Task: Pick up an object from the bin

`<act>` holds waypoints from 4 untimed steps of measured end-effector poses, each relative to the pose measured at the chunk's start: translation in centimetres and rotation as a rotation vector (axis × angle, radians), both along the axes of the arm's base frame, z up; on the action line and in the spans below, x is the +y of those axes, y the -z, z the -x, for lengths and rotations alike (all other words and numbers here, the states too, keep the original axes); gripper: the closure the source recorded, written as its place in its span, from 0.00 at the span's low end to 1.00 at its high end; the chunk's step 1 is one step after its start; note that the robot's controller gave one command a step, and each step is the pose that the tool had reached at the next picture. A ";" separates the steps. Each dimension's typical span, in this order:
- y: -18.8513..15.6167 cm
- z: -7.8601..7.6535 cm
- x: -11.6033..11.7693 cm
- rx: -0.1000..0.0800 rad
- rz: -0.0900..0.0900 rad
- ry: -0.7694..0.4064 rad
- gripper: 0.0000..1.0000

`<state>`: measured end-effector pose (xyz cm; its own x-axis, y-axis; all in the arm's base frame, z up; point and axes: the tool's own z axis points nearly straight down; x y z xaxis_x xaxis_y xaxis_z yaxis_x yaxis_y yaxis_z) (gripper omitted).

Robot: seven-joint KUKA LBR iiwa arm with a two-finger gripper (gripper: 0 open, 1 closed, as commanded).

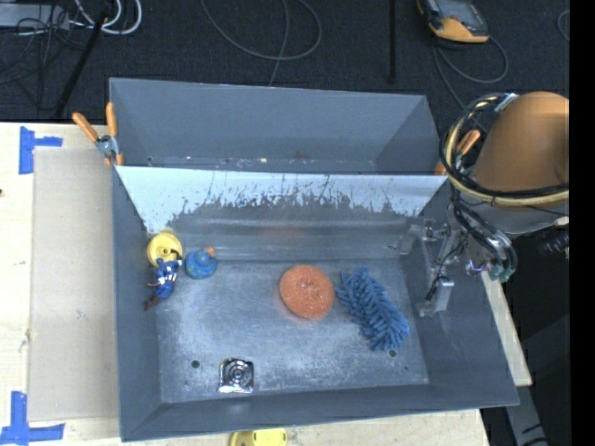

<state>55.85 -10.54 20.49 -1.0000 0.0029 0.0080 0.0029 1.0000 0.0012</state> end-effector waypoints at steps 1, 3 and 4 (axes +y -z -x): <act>-0.5 -0.2 0.0 -0.008 0.001 -0.003 0.00; 9.1 -2.6 2.7 -0.012 0.000 0.041 0.00; 12.6 -2.9 5.7 -0.005 0.002 0.092 0.00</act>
Offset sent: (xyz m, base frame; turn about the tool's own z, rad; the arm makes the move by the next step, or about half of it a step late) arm 0.0176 0.0434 -0.0584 0.0415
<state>58.71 -4.81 7.93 -0.9955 0.0946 0.0029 0.0946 0.9955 -0.0004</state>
